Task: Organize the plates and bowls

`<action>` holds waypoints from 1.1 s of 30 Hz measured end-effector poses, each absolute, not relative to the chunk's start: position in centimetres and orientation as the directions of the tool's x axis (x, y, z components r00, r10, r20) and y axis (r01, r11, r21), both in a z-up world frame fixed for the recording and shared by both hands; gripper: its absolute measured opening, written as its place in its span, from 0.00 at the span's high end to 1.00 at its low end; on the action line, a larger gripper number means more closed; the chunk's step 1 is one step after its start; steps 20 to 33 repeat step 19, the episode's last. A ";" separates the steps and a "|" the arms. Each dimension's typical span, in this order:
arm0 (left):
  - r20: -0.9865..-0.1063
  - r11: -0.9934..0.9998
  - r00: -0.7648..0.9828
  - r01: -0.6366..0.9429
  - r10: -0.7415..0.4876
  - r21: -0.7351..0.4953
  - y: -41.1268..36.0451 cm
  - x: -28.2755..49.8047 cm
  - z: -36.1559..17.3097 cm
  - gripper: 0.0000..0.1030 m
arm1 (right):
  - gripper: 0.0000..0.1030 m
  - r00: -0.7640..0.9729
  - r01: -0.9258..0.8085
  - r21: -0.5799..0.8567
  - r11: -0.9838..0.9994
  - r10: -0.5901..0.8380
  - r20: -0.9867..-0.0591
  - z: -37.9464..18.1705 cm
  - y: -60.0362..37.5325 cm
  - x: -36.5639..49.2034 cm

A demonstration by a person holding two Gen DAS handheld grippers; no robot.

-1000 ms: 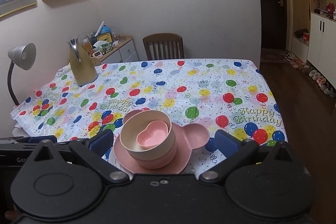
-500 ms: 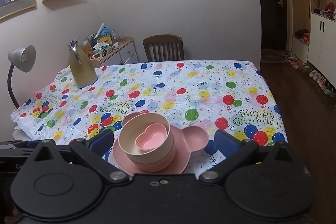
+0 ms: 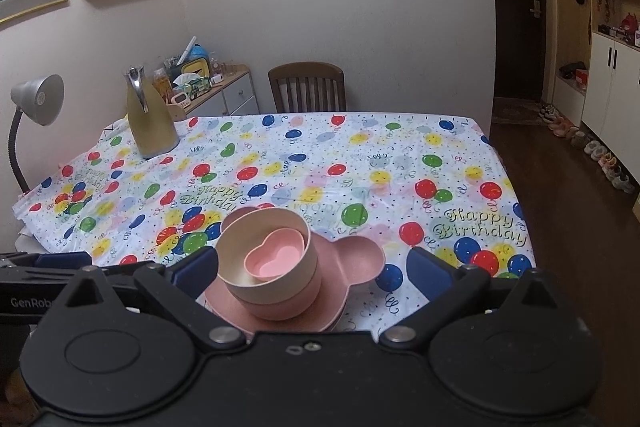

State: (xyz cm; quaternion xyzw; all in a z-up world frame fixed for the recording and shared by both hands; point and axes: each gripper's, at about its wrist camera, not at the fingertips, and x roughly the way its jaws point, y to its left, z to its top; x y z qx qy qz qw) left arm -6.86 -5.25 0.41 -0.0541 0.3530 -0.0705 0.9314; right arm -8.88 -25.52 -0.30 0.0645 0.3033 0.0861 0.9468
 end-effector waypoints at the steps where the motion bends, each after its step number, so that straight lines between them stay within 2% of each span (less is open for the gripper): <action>1: -0.656 0.984 0.735 0.090 -0.169 -0.153 -5.3 -6.9 0.3 0.01 | 0.02 0.794 -0.127 0.175 0.976 0.206 -0.572 -0.4 -25.5 -8.9; 13: -0.707 0.981 0.683 0.078 -0.182 -0.178 -5.6 -6.4 -1.1 0.01 | 0.03 0.746 -0.120 0.182 0.976 0.209 -0.632 -1.5 -25.8 -8.6; 33: -0.714 0.980 0.676 0.073 -0.185 -0.185 -5.9 -6.0 -1.3 0.01 | 0.03 0.741 -0.118 0.181 0.976 0.208 -0.639 -1.7 -26.0 -8.2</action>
